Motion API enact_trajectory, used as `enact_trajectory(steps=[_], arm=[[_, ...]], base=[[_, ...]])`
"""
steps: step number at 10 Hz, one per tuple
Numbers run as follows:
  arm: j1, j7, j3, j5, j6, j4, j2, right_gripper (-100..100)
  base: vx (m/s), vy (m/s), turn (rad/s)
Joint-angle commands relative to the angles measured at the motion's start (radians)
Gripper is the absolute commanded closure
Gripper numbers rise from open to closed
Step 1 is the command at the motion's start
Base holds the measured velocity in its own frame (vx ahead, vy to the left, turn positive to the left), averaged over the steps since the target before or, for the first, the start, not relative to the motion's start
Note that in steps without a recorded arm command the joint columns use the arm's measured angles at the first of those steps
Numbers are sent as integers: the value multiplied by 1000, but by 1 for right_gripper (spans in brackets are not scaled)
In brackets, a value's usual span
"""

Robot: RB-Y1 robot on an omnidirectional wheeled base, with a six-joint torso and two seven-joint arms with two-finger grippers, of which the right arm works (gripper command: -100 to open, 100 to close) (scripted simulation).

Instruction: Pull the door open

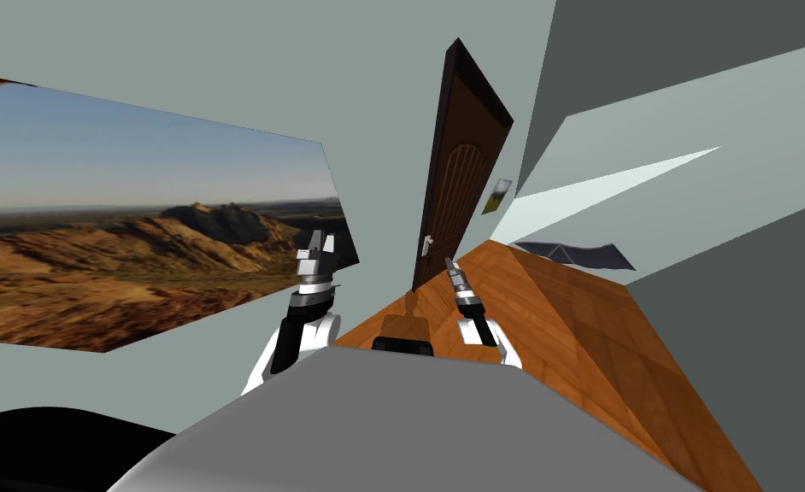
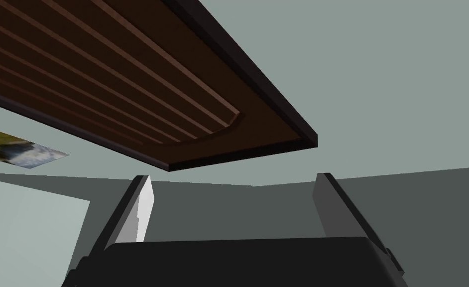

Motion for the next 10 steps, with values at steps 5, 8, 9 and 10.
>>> enact_trajectory(steps=[5,8,9,10], arm=[[-56,91,20,71,-4,123,-22,-100],[-84,134,30,105,-6,183,-31,-100],[-98,155,35,122,-6,213,-36,-100],[-105,165,37,130,-7,227,-38,-100]], base=[[111,-129,103],[105,-133,111],[97,-141,144],[83,-132,100]])
